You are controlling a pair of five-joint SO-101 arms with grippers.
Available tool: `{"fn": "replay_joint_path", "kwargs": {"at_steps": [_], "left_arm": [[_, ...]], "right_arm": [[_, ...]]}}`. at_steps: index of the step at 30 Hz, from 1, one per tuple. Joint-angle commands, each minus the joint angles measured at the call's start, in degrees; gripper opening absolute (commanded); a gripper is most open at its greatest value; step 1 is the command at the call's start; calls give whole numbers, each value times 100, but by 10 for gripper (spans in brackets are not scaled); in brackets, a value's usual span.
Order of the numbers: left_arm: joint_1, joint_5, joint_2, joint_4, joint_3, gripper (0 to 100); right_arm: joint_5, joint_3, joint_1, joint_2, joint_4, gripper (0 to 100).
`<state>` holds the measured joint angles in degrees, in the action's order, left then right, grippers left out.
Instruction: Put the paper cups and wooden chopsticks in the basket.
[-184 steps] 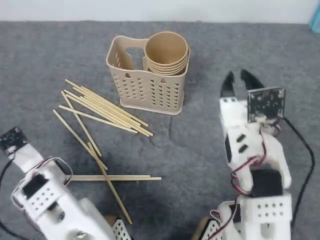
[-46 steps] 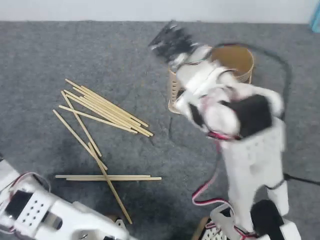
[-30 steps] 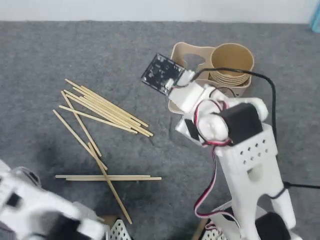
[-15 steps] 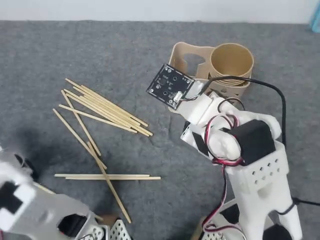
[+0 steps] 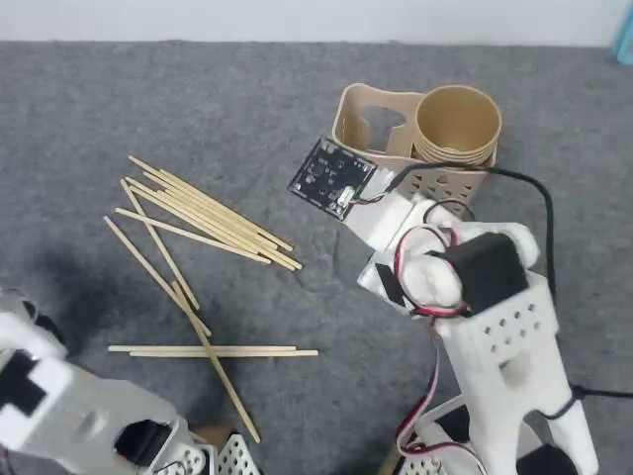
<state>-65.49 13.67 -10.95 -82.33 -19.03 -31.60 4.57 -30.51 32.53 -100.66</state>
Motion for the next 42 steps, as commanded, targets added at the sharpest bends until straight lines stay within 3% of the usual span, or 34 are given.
{"fn": "replay_joint_path", "kwargs": {"at_steps": [1, 12, 18, 25, 29, 38, 42], "left_arm": [[114, 97, 870, -211, 66, 13], [633, 79, 1635, -202, 101, 13], [1046, 44, 2541, -229, 101, 13], [1873, -563, 3666, -431, 277, 13], [2303, -905, 3719, -624, 716, 13], [3077, -1767, 3701, -589, 2598, 13], [3710, -2207, 3701, -589, 3618, 13]], "right_arm": [[-44, 360, -4, 251, -145, 284], [-62, 2637, 22, 1965, 48, 284], [-105, 4360, 901, 2782, 1007, 284], [-756, 5327, 1701, 2844, 1798, 284], [-677, 6048, 1684, 2844, 2642, 284], [396, 7455, 1534, 2844, 4593, 284], [527, 7587, 1437, 2923, 4734, 284]]}}
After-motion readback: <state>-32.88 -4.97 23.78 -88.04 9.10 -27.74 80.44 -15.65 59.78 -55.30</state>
